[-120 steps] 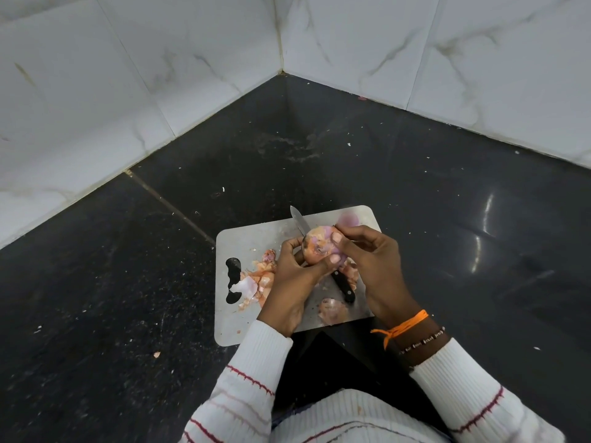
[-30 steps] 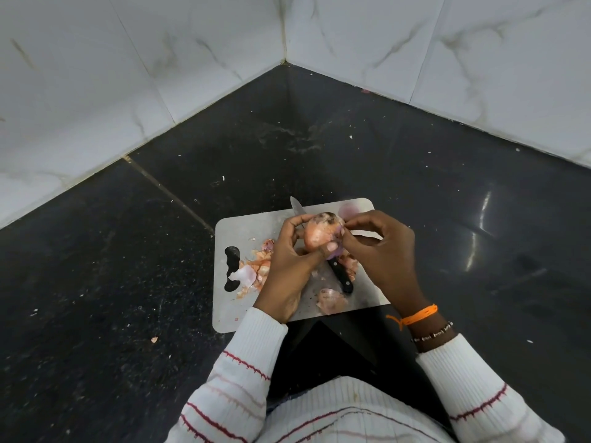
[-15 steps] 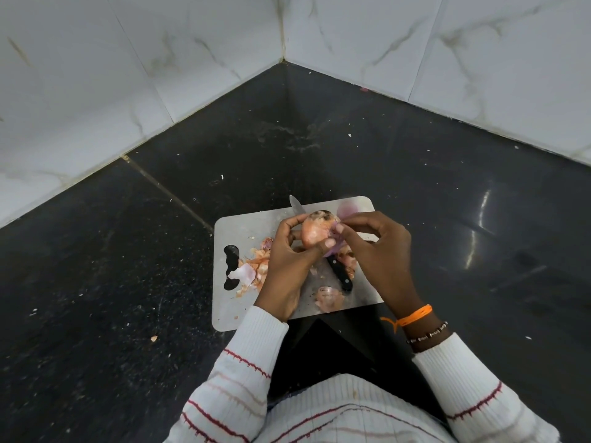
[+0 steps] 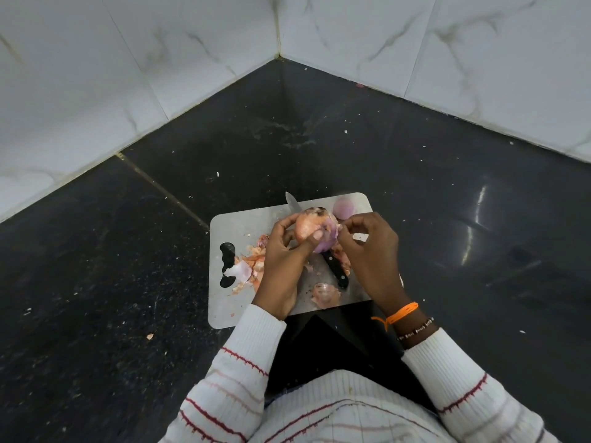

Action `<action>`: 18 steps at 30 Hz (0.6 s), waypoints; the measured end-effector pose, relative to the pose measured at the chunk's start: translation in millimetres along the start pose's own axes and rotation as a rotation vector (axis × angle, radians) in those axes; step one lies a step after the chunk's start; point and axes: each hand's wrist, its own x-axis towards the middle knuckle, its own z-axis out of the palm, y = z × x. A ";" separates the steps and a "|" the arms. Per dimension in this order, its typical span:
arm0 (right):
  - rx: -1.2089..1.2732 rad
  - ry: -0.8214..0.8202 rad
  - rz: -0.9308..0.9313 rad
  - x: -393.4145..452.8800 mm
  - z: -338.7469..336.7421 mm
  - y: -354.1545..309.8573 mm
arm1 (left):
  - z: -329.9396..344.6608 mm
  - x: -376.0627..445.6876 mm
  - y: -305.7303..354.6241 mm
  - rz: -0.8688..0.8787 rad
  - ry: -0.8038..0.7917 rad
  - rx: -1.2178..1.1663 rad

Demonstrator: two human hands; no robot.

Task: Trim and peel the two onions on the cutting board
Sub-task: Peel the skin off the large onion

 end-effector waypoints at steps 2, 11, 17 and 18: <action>-0.019 -0.012 -0.011 -0.4 1.2 1.0 | -0.1 0.1 -0.4 -0.035 -0.008 -0.049; 0.143 0.000 0.075 1.4 -0.5 2.6 | 3.6 -0.8 1.4 -0.108 -0.077 -0.176; 0.137 -0.042 0.028 -0.7 -0.2 -1.5 | 3.9 -0.9 4.9 -0.163 -0.087 -0.245; 0.128 -0.034 0.006 -0.8 0.3 -2.3 | 4.3 -1.3 5.5 -0.178 -0.095 -0.266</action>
